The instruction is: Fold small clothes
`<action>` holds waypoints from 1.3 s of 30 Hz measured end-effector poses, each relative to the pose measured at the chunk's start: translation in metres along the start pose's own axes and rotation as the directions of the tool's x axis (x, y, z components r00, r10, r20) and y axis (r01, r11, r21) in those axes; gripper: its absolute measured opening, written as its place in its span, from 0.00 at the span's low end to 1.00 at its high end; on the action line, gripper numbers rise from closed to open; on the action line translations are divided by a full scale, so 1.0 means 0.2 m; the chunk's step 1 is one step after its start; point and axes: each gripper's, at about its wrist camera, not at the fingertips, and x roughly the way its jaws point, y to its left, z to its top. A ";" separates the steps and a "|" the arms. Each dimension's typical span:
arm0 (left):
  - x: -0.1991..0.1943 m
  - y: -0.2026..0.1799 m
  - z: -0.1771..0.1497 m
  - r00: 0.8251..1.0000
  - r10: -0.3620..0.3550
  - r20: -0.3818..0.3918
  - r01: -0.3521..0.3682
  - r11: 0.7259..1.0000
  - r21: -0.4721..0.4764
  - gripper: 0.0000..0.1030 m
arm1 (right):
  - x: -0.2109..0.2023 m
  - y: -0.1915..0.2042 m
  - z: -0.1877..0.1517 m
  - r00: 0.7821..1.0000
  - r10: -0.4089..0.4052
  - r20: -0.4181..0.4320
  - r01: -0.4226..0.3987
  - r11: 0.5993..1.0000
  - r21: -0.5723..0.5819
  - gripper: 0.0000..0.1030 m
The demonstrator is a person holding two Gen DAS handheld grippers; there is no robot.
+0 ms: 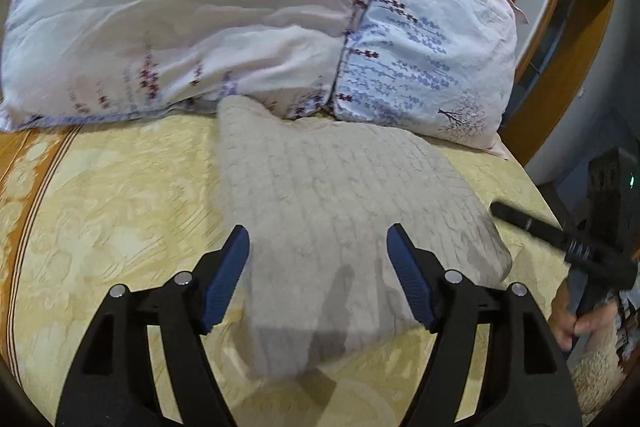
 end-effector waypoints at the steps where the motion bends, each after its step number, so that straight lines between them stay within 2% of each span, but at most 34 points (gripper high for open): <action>1: -0.02 0.01 -0.02 1.000 0.017 0.003 -0.017 1.000 -0.001 0.72 | 0.06 0.01 -0.02 0.999 -0.019 -0.042 0.019 1.000 -0.010 0.30; 2: -0.04 0.01 -0.05 0.999 0.049 0.007 -0.049 0.999 0.005 0.74 | 0.10 0.02 -0.04 0.996 -0.065 -0.065 0.063 0.998 -0.027 0.30; 5: -0.10 0.00 -0.12 0.991 0.135 0.021 -0.136 0.990 0.043 0.81 | 0.08 0.04 -0.05 0.994 -0.103 -0.029 0.102 0.994 -0.040 0.31; 6: -0.12 0.00 -0.15 0.986 0.166 0.023 -0.167 0.984 0.055 0.85 | 0.05 0.06 -0.05 0.992 -0.129 -0.010 0.128 0.991 -0.043 0.42; 7: -0.13 0.00 -0.18 0.982 0.185 0.022 -0.186 0.981 0.059 0.87 | 0.01 0.08 -0.06 0.987 -0.158 0.021 0.159 0.986 -0.056 0.64; 9: -0.16 0.01 -0.25 0.974 0.227 0.012 -0.227 0.972 0.061 0.93 | -0.07 0.11 -0.11 0.974 -0.208 0.088 0.215 0.974 -0.076 0.90; 10: -0.17 0.01 -0.28 0.969 0.246 0.008 -0.246 0.967 0.058 0.97 | -0.10 0.12 -0.14 0.966 -0.233 0.113 0.242 0.967 -0.077 0.92; 12: -0.16 0.00 -0.32 0.963 0.270 -0.001 -0.269 0.961 0.060 0.98 | -0.12 0.12 -0.21 0.954 -0.277 0.114 0.286 0.956 -0.067 0.97; 14: -0.13 -0.01 -0.35 0.960 0.279 -0.028 -0.277 0.959 0.062 0.98 | -0.09 0.12 -0.26 0.940 -0.330 0.083 0.335 0.941 -0.051 0.99; 18: -0.08 -0.04 -0.39 0.954 0.294 -0.062 -0.291 0.955 0.058 0.98 | -0.04 0.14 -0.35 0.926 -0.376 0.035 0.378 0.924 -0.061 0.99; 20: -0.05 -0.05 -0.41 0.952 0.295 -0.080 -0.291 0.955 0.061 0.98 | 0.00 0.14 -0.37 0.922 -0.386 0.006 0.386 0.921 -0.059 0.99; 26: 0.03 -0.08 -0.44 0.935 0.323 -0.145 -0.313 0.946 0.087 0.98 | 0.06 0.17 -0.41 0.889 -0.456 -0.034 0.451 0.887 -0.105 0.99; 28: 0.04 -0.08 -0.45 0.935 0.329 -0.134 -0.319 0.943 0.094 0.98 | 0.08 0.17 -0.41 0.876 -0.478 -0.060 0.469 0.875 -0.117 0.99; 39: 0.03 -0.08 -0.47 0.939 0.328 -0.108 -0.321 0.944 0.077 0.98 | 0.09 0.16 -0.40 0.882 -0.465 -0.074 0.456 0.883 -0.108 0.99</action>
